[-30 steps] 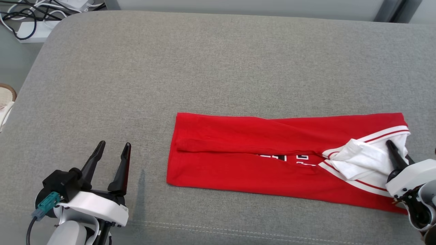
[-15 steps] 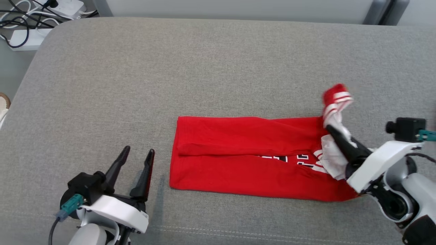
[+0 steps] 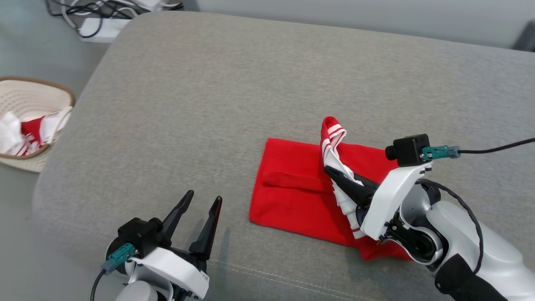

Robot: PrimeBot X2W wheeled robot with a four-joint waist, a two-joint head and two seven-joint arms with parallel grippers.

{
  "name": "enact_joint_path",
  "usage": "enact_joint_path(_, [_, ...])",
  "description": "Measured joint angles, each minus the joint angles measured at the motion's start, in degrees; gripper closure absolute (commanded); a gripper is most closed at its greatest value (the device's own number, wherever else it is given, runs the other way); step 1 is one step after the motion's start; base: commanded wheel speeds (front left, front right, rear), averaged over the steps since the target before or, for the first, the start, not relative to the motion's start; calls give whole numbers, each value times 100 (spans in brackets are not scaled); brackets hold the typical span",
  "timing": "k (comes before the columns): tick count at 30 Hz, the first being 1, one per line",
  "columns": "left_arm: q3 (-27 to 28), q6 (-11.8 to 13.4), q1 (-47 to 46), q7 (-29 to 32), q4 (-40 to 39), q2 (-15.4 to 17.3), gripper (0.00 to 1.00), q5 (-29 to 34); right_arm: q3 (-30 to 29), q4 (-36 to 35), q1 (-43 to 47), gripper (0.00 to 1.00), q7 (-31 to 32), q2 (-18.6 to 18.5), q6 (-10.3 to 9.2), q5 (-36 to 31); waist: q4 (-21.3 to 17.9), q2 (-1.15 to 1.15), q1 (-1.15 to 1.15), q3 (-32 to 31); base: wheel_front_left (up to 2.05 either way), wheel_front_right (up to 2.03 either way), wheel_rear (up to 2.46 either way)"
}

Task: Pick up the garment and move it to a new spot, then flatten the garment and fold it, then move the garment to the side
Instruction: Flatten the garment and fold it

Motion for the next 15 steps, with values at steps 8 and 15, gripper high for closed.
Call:
enact_joint_path(8, [-164,0,0,0,33,-94,0,-48,4,828,-236,100,-168,296,0,-235,646,0,0,11,0,0,0])
enact_joint_path(15, [-216,0,1,0,63,-140,0,-49,-189,1444,-471,0,-520,639,0,-197,811,0,0,-20,0,0,0])
